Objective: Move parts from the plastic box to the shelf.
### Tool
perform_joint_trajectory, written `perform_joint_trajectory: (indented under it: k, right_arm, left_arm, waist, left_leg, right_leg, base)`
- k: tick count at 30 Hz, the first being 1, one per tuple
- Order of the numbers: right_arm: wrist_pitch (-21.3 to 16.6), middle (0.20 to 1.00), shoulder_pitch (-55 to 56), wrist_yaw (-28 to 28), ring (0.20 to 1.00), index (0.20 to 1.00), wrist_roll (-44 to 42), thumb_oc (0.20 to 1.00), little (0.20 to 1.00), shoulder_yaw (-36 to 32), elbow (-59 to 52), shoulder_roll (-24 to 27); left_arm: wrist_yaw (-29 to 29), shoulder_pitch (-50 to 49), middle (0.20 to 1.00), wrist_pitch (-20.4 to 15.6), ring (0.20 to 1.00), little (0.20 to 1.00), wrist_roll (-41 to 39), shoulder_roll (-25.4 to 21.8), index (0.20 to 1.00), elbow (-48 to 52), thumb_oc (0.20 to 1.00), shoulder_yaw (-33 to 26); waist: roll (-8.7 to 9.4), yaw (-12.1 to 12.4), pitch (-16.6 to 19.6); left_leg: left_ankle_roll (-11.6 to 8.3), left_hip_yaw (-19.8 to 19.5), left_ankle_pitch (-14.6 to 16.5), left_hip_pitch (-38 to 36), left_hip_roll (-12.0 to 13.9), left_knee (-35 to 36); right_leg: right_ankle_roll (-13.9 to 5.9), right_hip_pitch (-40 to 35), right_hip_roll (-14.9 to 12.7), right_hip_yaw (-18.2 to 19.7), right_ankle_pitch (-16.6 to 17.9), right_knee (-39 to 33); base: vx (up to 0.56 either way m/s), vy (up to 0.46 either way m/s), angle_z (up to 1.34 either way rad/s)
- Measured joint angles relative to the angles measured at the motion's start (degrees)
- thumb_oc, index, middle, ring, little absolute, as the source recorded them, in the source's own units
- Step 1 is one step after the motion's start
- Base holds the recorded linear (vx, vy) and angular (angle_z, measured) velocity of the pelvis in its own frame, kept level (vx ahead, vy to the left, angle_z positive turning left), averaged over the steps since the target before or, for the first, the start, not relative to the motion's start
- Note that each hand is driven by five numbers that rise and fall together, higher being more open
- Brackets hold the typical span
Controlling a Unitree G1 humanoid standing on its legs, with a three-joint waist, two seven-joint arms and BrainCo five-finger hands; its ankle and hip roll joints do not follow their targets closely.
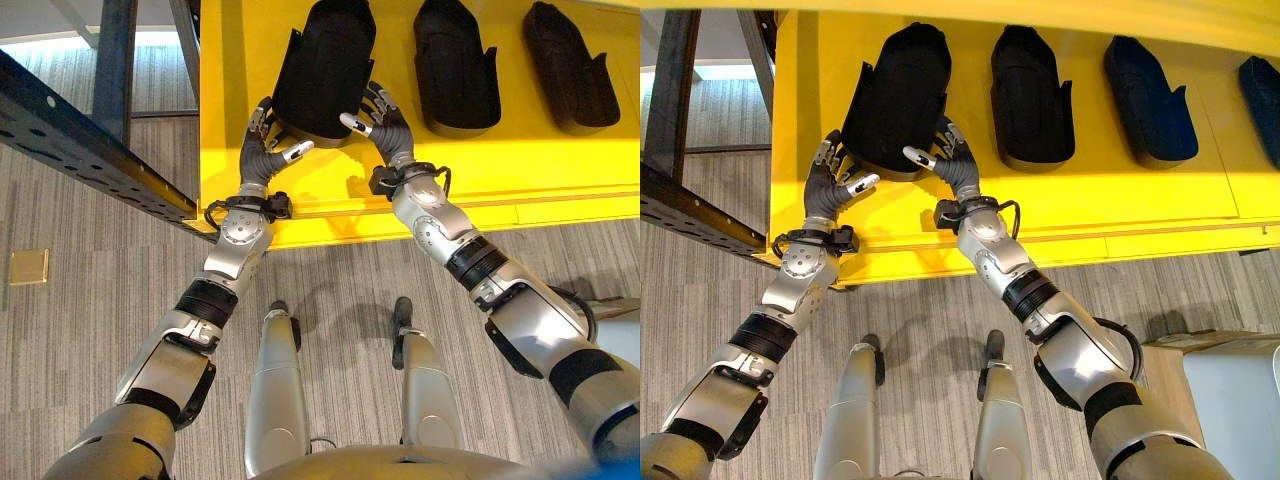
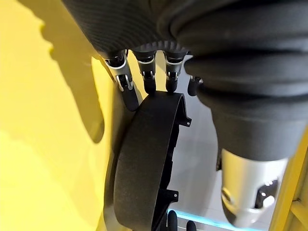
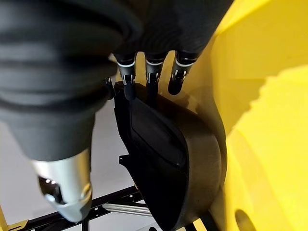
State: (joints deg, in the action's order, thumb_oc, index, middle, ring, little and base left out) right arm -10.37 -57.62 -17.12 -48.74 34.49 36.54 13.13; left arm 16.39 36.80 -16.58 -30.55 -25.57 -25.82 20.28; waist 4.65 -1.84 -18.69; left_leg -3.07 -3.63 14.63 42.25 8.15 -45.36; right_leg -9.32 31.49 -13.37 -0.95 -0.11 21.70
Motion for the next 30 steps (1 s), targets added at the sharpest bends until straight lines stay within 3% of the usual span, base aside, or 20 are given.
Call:
perform_joint_trajectory:
  k: [30]
  right_arm:
    - [1.1, 1.0, -6.2, -1.2, 1.0, 1.0, 5.3, 1.0, 1.0, -0.1, 6.0, -0.7]
  left_arm:
    - [-2.8, -5.1, 1.0, -0.1, 1.0, 1.0, -2.1, -1.7, 1.0, 6.8, 1.0, -0.1]
  waist:
    - [0.06, 1.2, -0.2]
  left_leg:
    - [0.16, -0.3, 0.0, 0.8, -0.1, -0.4]
  right_leg:
    - [0.25, 0.1, -0.1, -0.5, 0.2, -0.4]
  base:
    - [0.0, 0.0, 0.0]
